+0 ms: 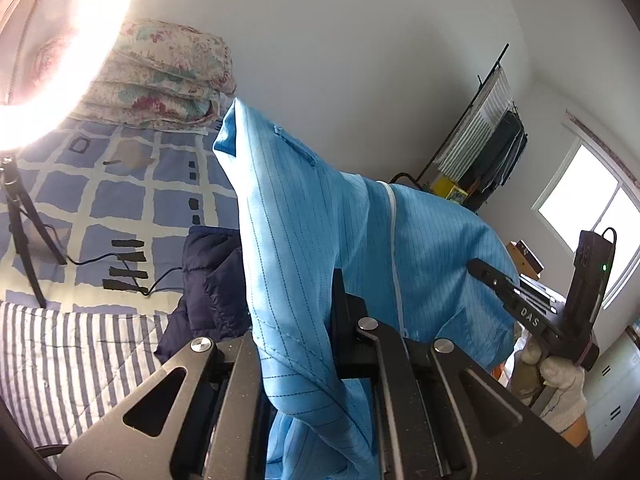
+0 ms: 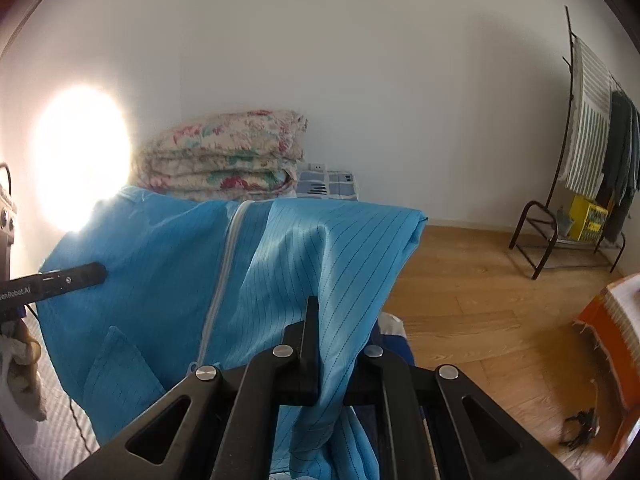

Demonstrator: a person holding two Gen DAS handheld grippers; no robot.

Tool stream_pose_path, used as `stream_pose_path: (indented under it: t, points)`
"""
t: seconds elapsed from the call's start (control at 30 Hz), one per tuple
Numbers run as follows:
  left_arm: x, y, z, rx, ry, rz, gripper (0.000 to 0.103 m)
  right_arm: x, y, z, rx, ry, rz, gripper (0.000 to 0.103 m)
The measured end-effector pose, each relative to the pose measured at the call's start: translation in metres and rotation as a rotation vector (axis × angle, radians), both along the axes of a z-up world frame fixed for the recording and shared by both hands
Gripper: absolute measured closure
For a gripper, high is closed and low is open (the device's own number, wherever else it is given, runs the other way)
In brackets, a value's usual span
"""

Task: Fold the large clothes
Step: 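Carry the folded coat with both tools over onto the navy jacket, then lower the coat onto the navy jacket and open both tools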

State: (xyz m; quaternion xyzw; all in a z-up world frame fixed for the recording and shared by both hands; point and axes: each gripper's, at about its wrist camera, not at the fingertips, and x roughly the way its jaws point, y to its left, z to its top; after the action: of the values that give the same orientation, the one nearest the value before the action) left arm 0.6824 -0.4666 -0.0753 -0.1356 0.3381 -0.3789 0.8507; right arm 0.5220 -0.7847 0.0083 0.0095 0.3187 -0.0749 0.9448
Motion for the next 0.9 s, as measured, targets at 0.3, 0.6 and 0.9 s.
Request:
stream_pose_path:
  t: [0.3,0.6,0.9]
  points:
    - [0.023,-0.018,-0.059,0.012,0.092,0.011,0.1,0.028,-0.018,-0.05,-0.039,0.078,-0.055,0.1]
    - [0.027,-0.018,-0.071,0.069,0.083,0.047,0.088,0.041,-0.039,-0.089,-0.097,0.194,-0.146,0.07]
    - [0.019,0.008,-0.062,0.118,0.11,0.137,0.045,0.013,-0.061,-0.08,-0.095,0.227,-0.297,0.051]
